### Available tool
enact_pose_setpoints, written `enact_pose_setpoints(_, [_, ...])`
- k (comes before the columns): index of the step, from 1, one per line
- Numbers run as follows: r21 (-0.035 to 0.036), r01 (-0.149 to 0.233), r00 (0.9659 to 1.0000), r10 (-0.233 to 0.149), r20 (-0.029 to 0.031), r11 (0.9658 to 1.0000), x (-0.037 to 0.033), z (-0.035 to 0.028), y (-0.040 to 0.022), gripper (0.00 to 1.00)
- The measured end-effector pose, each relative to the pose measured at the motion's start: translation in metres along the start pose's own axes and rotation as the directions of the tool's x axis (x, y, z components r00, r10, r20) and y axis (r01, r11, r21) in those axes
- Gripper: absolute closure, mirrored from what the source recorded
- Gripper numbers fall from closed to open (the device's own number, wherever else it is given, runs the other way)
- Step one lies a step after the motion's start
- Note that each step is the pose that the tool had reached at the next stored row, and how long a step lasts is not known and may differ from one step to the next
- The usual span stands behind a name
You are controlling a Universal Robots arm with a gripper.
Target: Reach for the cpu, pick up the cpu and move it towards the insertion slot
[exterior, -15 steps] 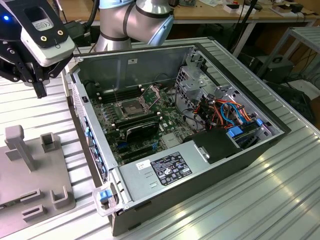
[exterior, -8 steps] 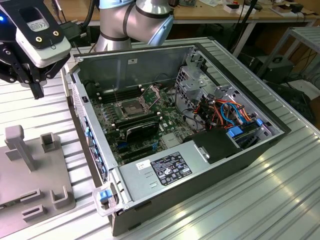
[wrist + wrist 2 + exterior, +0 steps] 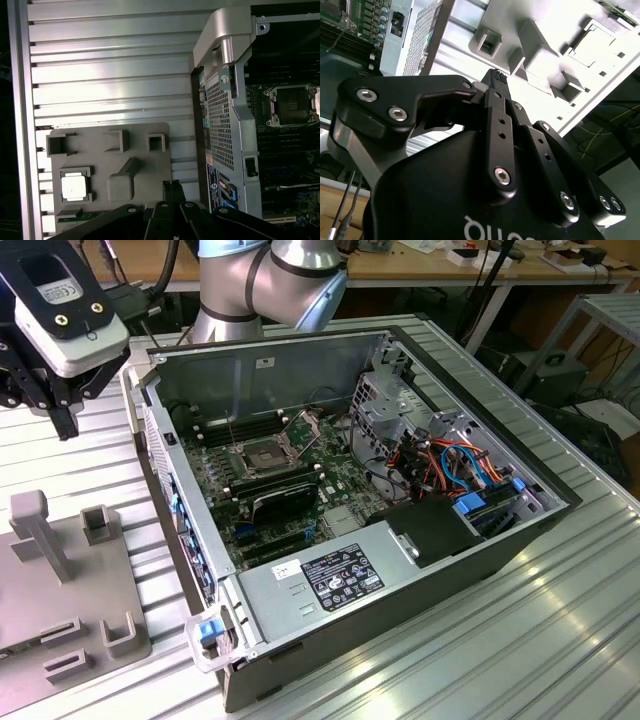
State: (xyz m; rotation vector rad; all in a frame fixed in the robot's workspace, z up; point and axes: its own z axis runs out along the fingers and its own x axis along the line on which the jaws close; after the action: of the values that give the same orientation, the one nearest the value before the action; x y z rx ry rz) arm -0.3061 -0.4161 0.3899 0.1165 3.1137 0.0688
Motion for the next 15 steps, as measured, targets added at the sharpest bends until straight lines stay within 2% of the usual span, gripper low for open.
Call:
enact_pose_setpoints(3, [0.0,0.0,1.0,0.0,0.0,1.0,0.0029,-0.0001,-0.0003,0.89])
enact_pose_setpoints(15, [0.0,0.0,1.0,0.0,0.0,1.0,0.0063,-0.0001,-0.0005,0.89])
